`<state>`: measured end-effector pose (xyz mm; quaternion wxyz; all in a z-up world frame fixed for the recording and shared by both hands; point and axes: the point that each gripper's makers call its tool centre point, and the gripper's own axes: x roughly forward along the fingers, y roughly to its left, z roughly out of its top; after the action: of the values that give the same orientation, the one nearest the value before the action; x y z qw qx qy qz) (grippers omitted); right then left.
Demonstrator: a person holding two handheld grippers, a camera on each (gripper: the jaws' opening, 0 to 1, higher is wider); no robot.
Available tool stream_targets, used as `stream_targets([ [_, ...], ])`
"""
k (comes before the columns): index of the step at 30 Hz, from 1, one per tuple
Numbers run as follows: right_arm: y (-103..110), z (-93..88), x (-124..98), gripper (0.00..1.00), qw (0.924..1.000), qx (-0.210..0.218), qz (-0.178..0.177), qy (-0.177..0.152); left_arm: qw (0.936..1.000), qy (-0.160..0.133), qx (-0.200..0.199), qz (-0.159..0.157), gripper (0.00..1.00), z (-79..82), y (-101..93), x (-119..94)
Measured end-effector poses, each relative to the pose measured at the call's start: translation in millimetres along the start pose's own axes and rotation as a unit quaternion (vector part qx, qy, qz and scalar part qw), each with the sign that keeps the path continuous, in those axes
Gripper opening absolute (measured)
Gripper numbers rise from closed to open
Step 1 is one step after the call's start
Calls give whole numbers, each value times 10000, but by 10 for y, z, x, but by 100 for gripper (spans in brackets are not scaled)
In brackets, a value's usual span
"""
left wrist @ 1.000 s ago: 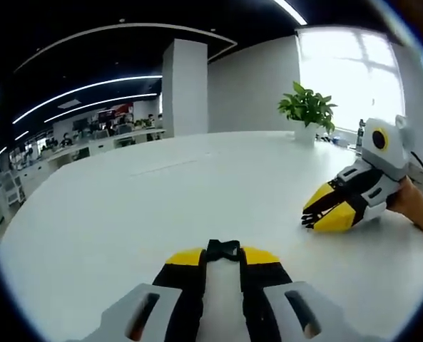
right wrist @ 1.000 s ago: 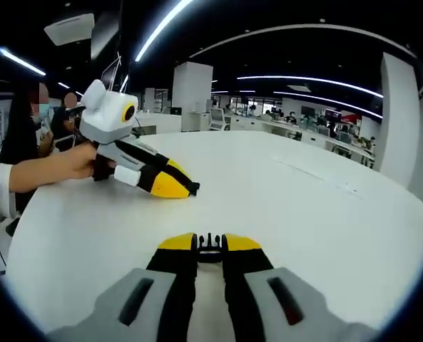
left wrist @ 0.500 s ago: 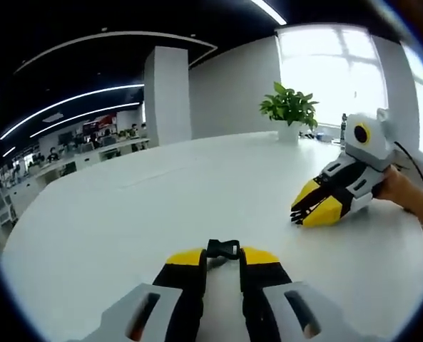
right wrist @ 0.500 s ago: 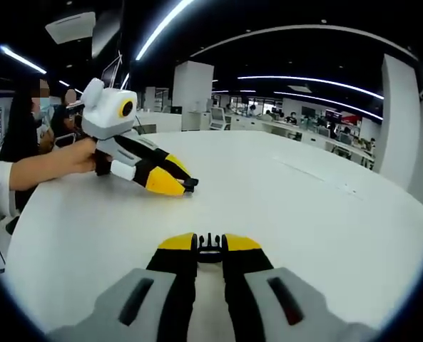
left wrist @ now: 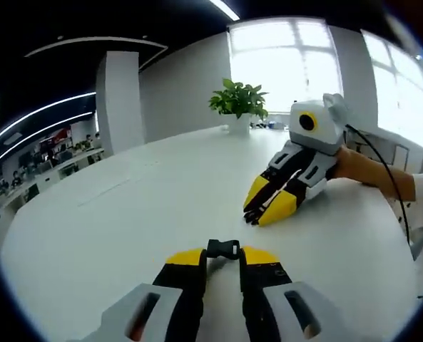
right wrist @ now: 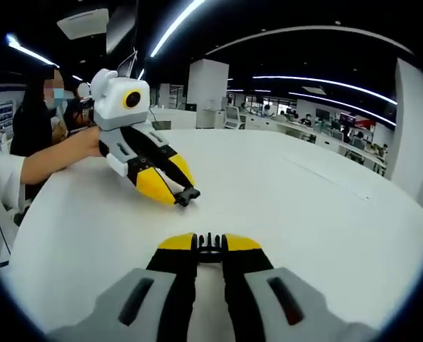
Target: Snap the two parts of the plastic buckle together until the buckle closes and remains connected.
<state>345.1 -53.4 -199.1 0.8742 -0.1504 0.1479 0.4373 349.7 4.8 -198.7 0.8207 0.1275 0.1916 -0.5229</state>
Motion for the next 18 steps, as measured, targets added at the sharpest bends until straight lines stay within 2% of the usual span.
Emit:
stream_targets([
  [3, 34, -2, 11, 13, 9999, -29, 121, 15, 9997, 5, -23, -232, 17, -17, -75, -34],
  [4, 48, 1, 14, 13, 9999, -9, 170, 2, 9990, -33, 2, -439, 17, -15, -121, -42],
  [6, 66, 3, 20, 13, 9996, -23, 270, -2, 9984, 9, -83, -558, 17, -42, -140, -54],
  [10, 35, 2, 27, 13, 9994, 44, 333, -33, 9985, 95, -36, -546, 17, -82, -101, -54],
  [14, 10, -1, 30, 15, 9995, 94, 312, -51, 9979, 4, -164, -623, 18, -53, -94, -71],
  [16, 5, 3, 31, 18, 9995, 98, 291, -69, 9982, -14, -193, -564, 18, -49, -68, -63],
  [18, -11, 7, 30, 21, 9996, 54, 264, -73, 9992, -95, -126, -369, 20, -29, -16, -51],
])
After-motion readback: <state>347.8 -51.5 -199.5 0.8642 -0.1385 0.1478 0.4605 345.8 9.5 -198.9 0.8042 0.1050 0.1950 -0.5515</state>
